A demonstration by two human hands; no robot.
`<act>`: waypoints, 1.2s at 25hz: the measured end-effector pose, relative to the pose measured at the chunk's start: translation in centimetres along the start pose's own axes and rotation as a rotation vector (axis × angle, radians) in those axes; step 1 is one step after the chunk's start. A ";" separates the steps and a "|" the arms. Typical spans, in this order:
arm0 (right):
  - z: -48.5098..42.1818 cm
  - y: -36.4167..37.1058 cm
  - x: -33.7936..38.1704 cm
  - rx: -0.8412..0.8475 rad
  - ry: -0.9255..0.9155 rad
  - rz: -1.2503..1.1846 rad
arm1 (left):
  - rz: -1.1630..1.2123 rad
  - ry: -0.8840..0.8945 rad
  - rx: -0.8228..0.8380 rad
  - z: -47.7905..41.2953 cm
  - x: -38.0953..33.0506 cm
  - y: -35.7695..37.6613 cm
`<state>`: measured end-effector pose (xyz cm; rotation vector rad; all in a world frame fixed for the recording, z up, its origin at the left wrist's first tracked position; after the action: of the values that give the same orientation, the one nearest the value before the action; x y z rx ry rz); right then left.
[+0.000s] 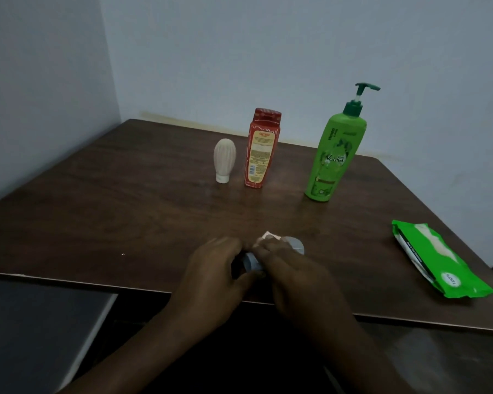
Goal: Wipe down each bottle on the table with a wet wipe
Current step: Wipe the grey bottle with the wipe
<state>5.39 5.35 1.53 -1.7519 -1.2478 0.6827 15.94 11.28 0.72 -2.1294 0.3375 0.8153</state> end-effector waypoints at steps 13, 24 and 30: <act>-0.4 -1.3 -5.4 -0.093 0.228 -0.073 | 0.050 0.015 -0.052 0.1 0.0 -0.7; -0.4 -0.1 -0.7 -0.018 0.036 -0.129 | 0.078 0.016 -0.097 0.6 -0.2 -1.0; -0.5 -0.6 -4.0 -0.020 0.199 -0.093 | 0.081 0.061 -0.071 0.4 -0.9 -1.1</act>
<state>4.16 1.51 2.12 -1.7208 -1.1928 0.4321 15.60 12.31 1.78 -2.2219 0.4352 0.8205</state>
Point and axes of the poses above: each hand's wrist, its own z-axis away from the middle knuckle, its own y-axis out of the palm, x = y × z, the point moved 10 cm from there along -z, towards the middle knuckle, and after that the axes turned 2 degrees about z, right-handed, at the moved point
